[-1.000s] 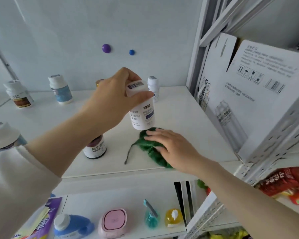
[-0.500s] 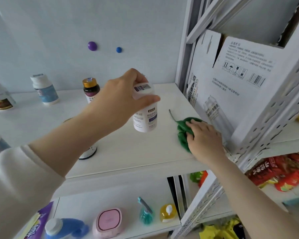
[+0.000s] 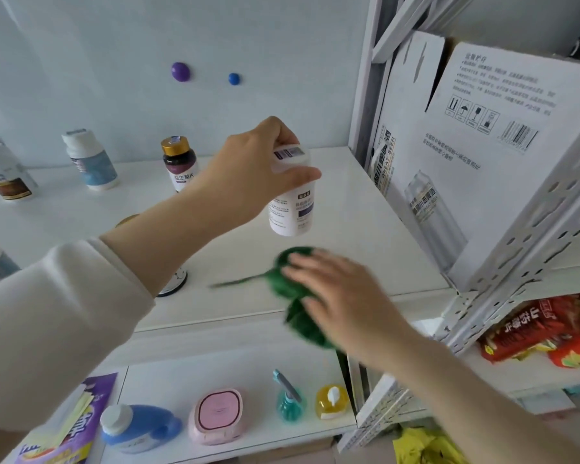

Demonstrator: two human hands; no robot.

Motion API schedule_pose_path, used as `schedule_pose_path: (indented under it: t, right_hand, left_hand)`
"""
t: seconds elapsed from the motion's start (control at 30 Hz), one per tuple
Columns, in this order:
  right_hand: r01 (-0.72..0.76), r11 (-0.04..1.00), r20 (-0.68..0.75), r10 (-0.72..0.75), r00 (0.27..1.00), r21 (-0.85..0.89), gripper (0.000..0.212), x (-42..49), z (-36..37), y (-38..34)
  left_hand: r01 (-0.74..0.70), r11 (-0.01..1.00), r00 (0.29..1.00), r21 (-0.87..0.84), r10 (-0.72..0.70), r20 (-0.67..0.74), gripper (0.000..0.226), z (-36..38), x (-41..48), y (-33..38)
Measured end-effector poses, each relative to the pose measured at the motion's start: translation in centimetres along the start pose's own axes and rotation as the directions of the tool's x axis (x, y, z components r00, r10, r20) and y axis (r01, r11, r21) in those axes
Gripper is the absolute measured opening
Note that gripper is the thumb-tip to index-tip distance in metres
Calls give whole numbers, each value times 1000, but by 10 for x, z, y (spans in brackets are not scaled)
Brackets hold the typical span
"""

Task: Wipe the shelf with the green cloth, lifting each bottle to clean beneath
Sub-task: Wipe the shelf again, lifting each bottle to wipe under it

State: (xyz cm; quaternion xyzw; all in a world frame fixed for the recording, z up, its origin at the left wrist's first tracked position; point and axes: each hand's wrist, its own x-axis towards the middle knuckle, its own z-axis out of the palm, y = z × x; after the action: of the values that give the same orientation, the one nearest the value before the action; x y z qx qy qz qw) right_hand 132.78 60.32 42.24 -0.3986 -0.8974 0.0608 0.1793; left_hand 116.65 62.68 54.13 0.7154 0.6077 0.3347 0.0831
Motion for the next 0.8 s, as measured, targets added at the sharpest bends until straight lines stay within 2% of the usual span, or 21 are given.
schedule_pose_path:
  t: [0.07, 0.13, 0.2, 0.27, 0.37, 0.43, 0.5, 0.57, 0.63, 0.7, 0.8]
  right_hand:
    - [-243, 969, -44, 241, 970, -50, 43, 0, -15, 49]
    - [-486, 869, -16, 487, 873, -88, 44, 16, -26, 86]
    - [-578, 805, 4, 584, 812, -136, 48, 40, -23, 98]
    - [-524, 832, -27, 529, 848, -182, 48, 61, -12, 83]
    - [-238, 959, -30, 236, 971, -155, 46, 57, 9, 30]
    - [-44, 997, 15, 45, 999, -60, 45, 33, 14, -5]
    - [51, 998, 50, -53, 997, 36, 45, 12, 10, -15]
    - [9, 999, 51, -11, 999, 45, 43, 8, 1, 5]
    - [-172, 985, 25, 171, 985, 17, 43, 22, -8, 42]
    - [-357, 932, 18, 358, 933, -58, 44, 45, -15, 78]
    - [-450, 878, 66, 465, 883, -162, 47, 86, -12, 111]
  left_hand:
    - [-1, 1000, 1000, -21, 1, 17, 36, 2, -1, -3]
    - [17, 999, 999, -41, -15, 46, 35, 6, -3, -8]
    - [41, 998, 997, -41, -38, 65, 37, 10, -4, -13]
    - [52, 998, 996, -37, -49, 70, 36, 11, -5, -18]
    - [56, 997, 997, -50, -53, 58, 34, 10, -3, -27]
    - [63, 997, 996, -45, -60, 72, 34, 10, -3, -31]
    - [69, 997, 993, -32, -66, 99, 35, 11, -4, -34]
    - [71, 997, 988, -26, -67, 139, 37, 11, -8, -37]
    - [78, 996, 983, -35, -71, 170, 40, 12, -14, -39]
    - [92, 994, 978, -63, -78, 193, 42, 13, -22, -39]
    - [91, 992, 970, -92, -67, 232, 47, 19, -35, -38]
